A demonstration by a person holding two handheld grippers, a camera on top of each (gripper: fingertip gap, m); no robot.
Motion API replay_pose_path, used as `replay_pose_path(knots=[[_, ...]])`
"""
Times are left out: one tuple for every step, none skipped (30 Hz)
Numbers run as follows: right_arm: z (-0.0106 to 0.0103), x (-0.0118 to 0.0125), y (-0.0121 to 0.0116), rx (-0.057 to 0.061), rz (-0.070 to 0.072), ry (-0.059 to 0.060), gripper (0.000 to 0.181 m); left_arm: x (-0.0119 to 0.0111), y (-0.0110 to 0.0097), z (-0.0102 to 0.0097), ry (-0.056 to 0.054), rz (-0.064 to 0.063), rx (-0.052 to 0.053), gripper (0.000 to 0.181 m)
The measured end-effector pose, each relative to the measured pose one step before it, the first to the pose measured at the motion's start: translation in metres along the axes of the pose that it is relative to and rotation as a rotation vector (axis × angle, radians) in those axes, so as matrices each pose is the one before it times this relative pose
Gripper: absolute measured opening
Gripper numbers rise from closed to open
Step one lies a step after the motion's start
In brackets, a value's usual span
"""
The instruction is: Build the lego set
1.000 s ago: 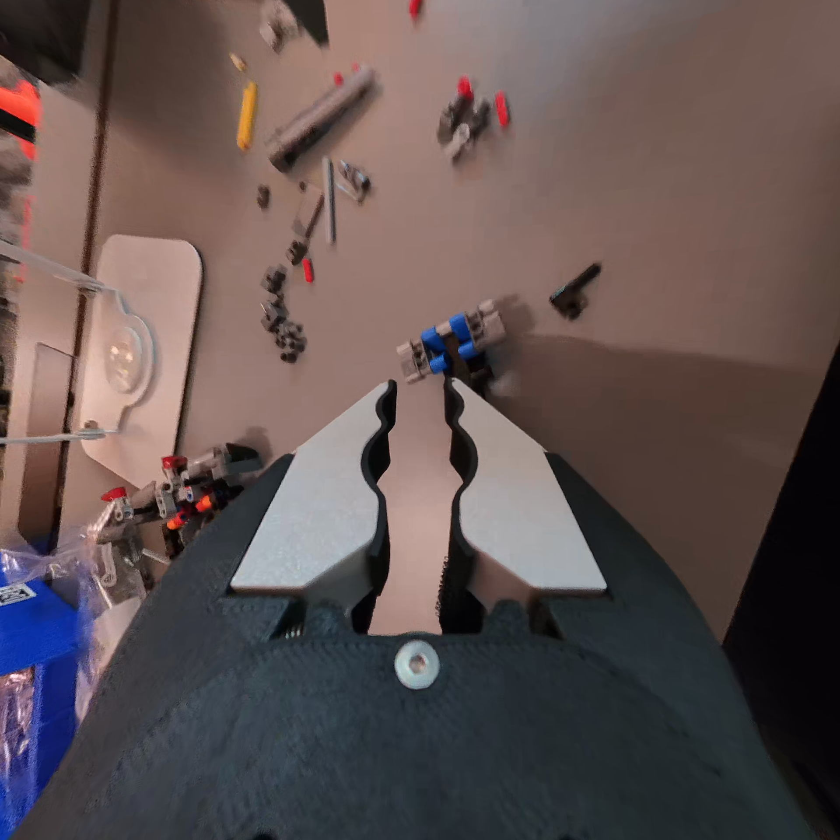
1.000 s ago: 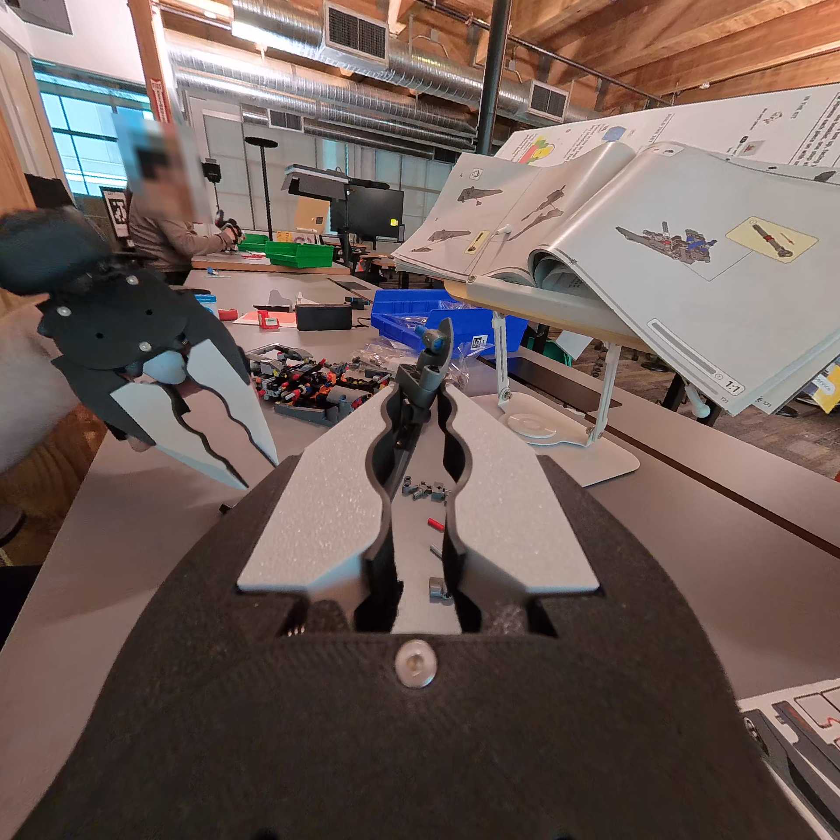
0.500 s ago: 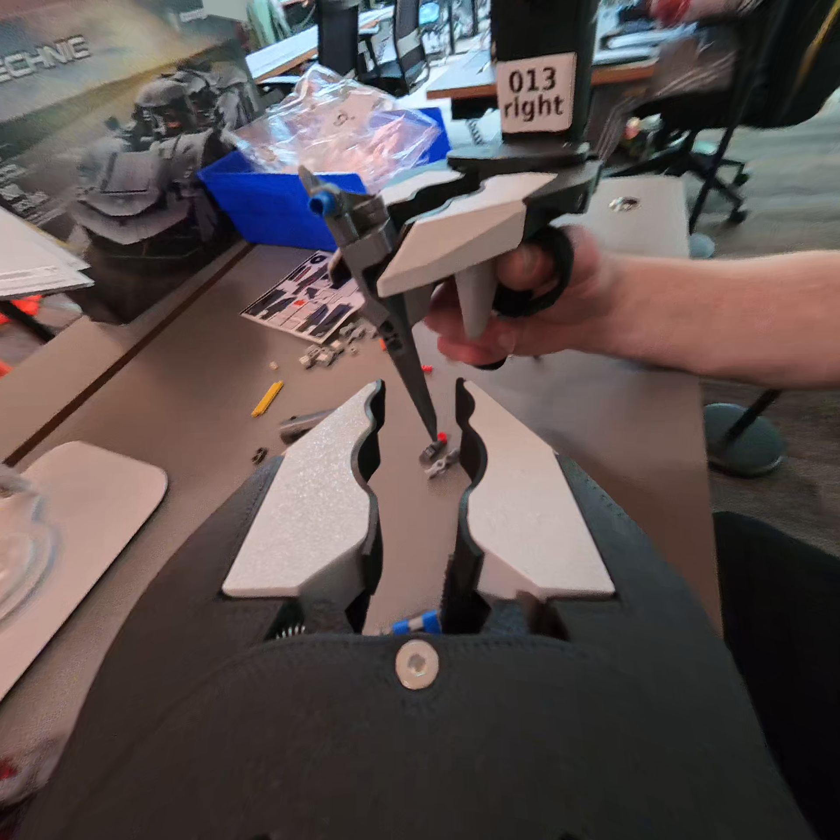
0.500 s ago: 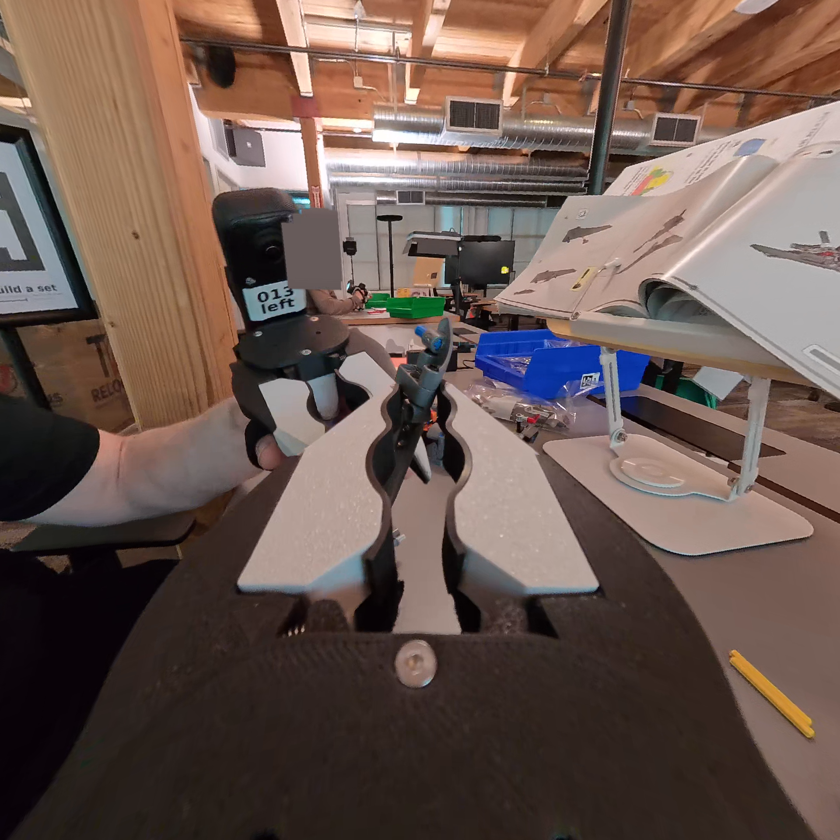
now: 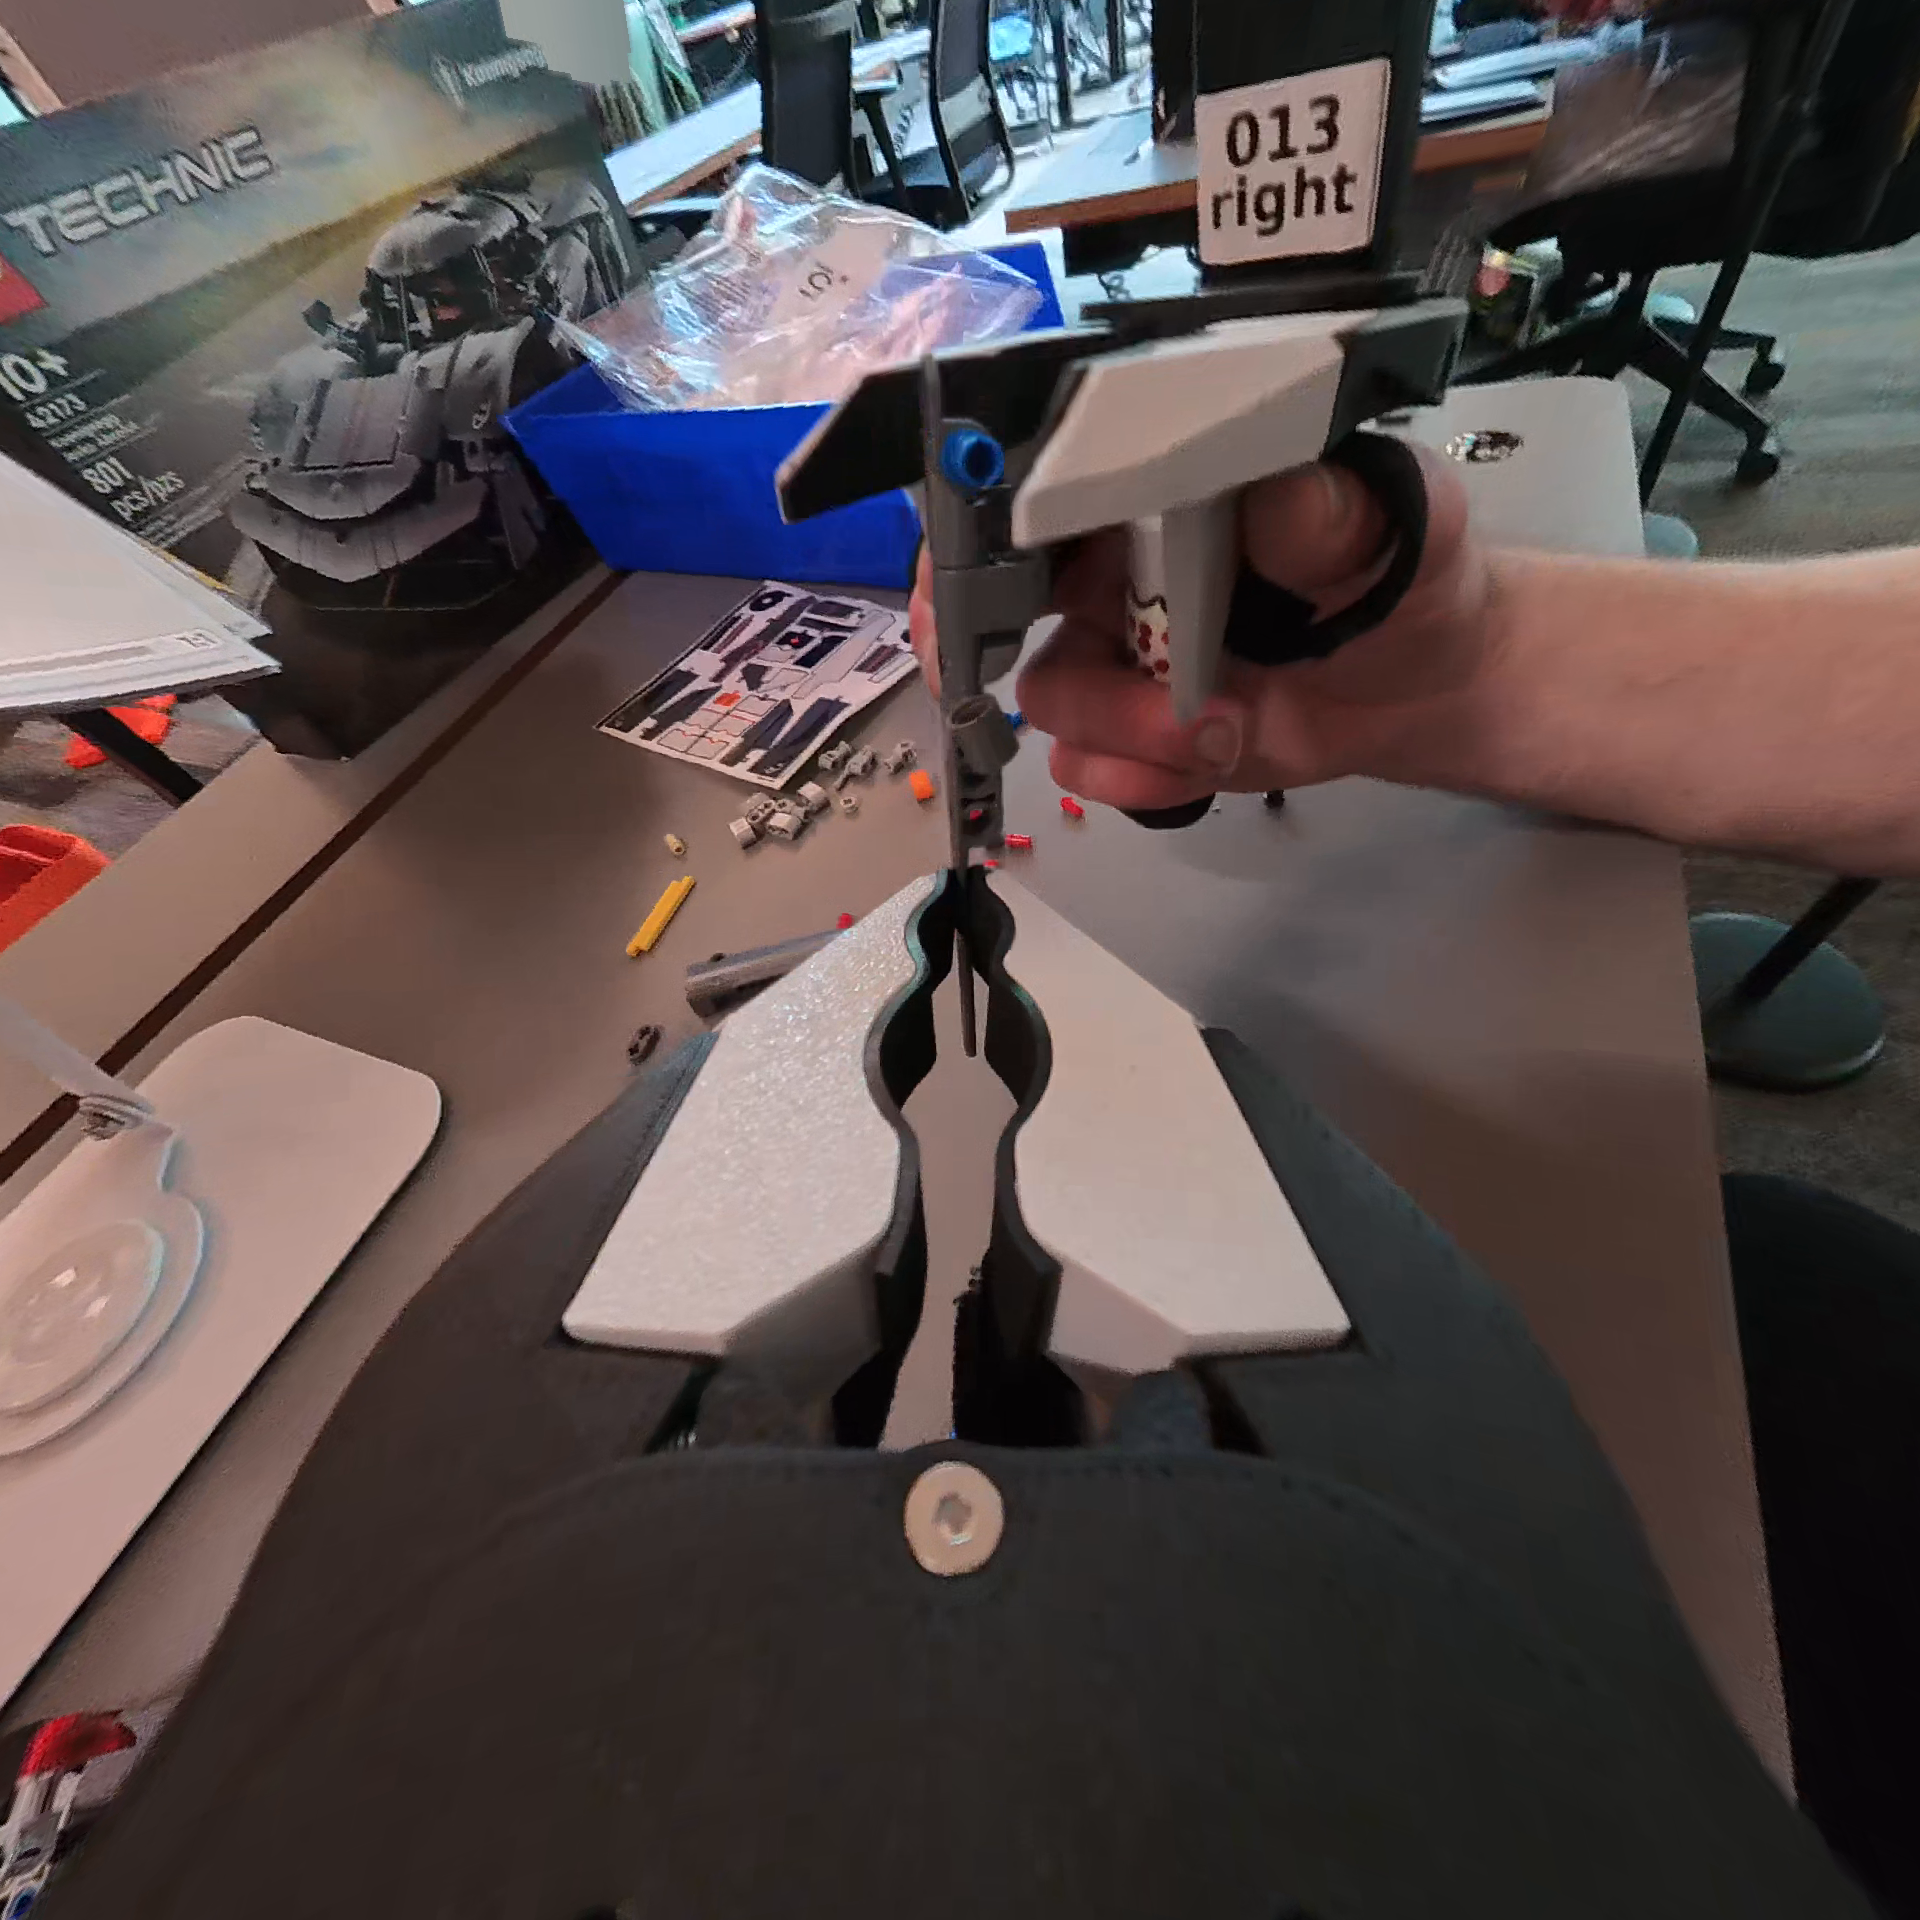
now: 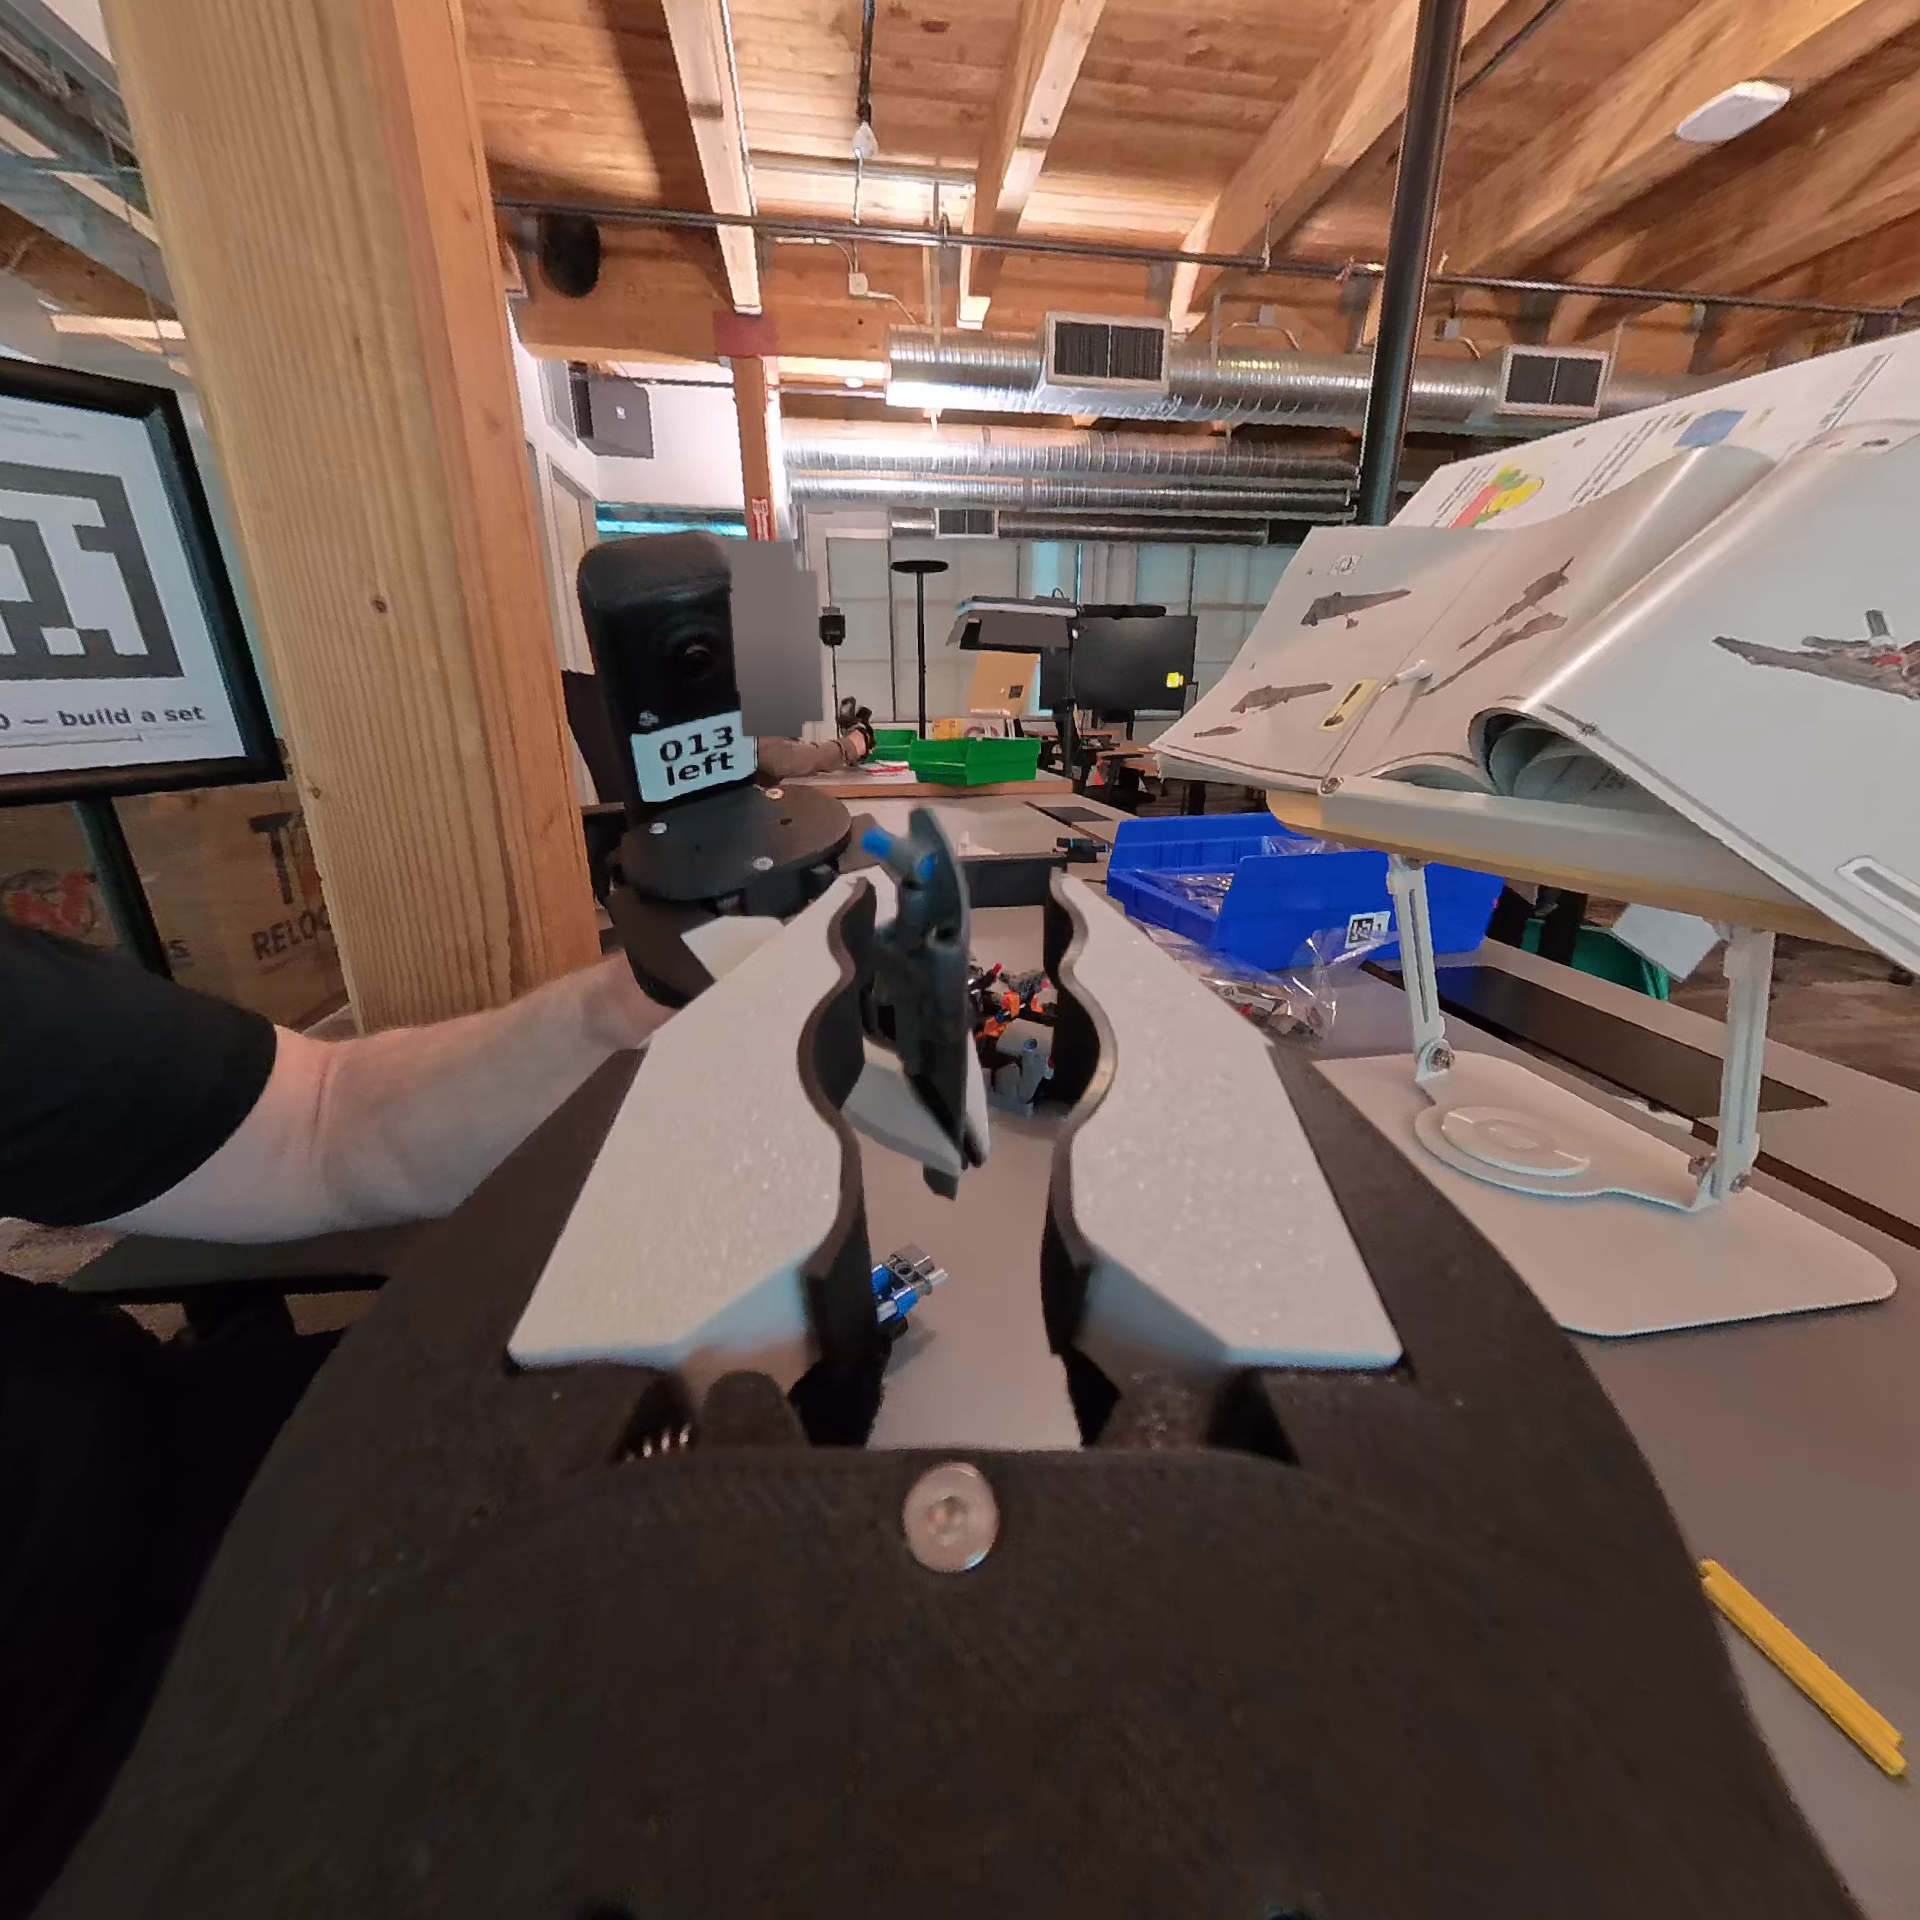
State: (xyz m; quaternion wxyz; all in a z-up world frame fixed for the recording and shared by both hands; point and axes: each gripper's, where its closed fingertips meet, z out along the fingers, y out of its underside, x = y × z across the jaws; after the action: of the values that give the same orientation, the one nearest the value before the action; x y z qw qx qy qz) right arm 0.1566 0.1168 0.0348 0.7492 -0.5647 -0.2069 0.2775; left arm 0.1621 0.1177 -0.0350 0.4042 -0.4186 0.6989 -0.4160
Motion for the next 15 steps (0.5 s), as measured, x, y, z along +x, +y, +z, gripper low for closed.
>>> replay_pose_path(knots=[[-0.0005, -0.00137, -0.00102, 0.0055, 0.0027, -0.0094, 0.029, 0.00135, 0.001, 0.00035, 0.0067, 0.0048, -0.0037, 0.0], [-0.00025, -0.00206, -0.00076, 0.0043, 0.0035, -0.0143, 0.027, 0.00119, 0.00205, 0.00038, 0.0087, 0.001, -0.0098, 0.0], [-0.00008, -0.00252, -0.00051, 0.003, 0.0033, -0.0165, 0.023, 0.00147, 0.00182, 0.00014, 0.0125, -0.0012, -0.0091, 0.0], [0.0001, -0.00218, 0.00019, -0.0016, 0.0025, -0.0148, 0.02, 0.00035, 0.00051, -0.00028, 0.0061, -0.0039, 0.0009, 0.0], [0.00032, -0.00132, 0.00101, -0.0063, 0.0011, -0.0093, 0.018, 0.00058, 0.00024, -0.00054, 0.0106, -0.0065, 0.0024, 0.0], [0.0003, -0.00125, 0.00093, -0.0053, -0.0004, -0.008, 0.015, 0.00209, 0.00048, -0.00062, 0.0223, -0.0104, -0.0001, 0.0], [0.00025, -0.0017, 0.00037, -0.0025, 0.0, -0.0101, 0.012, 0.00259, 0.00035, -0.00046, 0.0276, -0.0135, 0.0009, 0.0], [0.00024, -0.00153, 0.00019, -0.002, 0.0024, -0.0092, 0.011, 0.00159, -0.00015, -0.00075, 0.021, -0.0122, 0.005, 0.0], [0.00008, -0.00096, 0.0001, -0.0011, 0.0031, -0.0073, 0.01, 0.00214, 0.00004, -0.00061, 0.0248, -0.0131, 0.0043, 0.0], [0.00011, -0.00124, 0.0, -0.0011, 0.0009, -0.0074, 0.009, 0.00361, -0.00003, -0.0005, 0.0347, -0.0159, 0.0038, 0.0], [0.00044, -0.00192, -0.00034, 0.0009, -0.0007, -0.0081, 0.009, 0.0018, -0.0014, -0.00089, 0.0234, -0.0175, 0.0133, 0.0], [0.00062, -0.00187, -0.00008, -0.0004, 0.0017, -0.0077, 0.01, 0.00044, -0.00154, -0.00114, 0.0134, -0.0142, 0.0138, 0.0], [0.00073, -0.00104, 0.00068, -0.0056, 0.0043, -0.0062, 0.012, 0.00104, -0.00007, -0.00088, 0.0169, -0.0072, 0.0039, 0.0], [0.0004, -0.00041, 0.0008, -0.0056, 0.0024, -0.0026, 0.011, 0.00205, 0.00014, -0.00078, 0.0218, -0.0053, 0.0023, 0.0], [-0.00004, -0.00005, 0.00036, -0.003, -0.0015, -0.0002, 0.009, 0.00106, 0.00039, -0.00071, 0.0149, -0.0093, 0.0008, 0.0]])
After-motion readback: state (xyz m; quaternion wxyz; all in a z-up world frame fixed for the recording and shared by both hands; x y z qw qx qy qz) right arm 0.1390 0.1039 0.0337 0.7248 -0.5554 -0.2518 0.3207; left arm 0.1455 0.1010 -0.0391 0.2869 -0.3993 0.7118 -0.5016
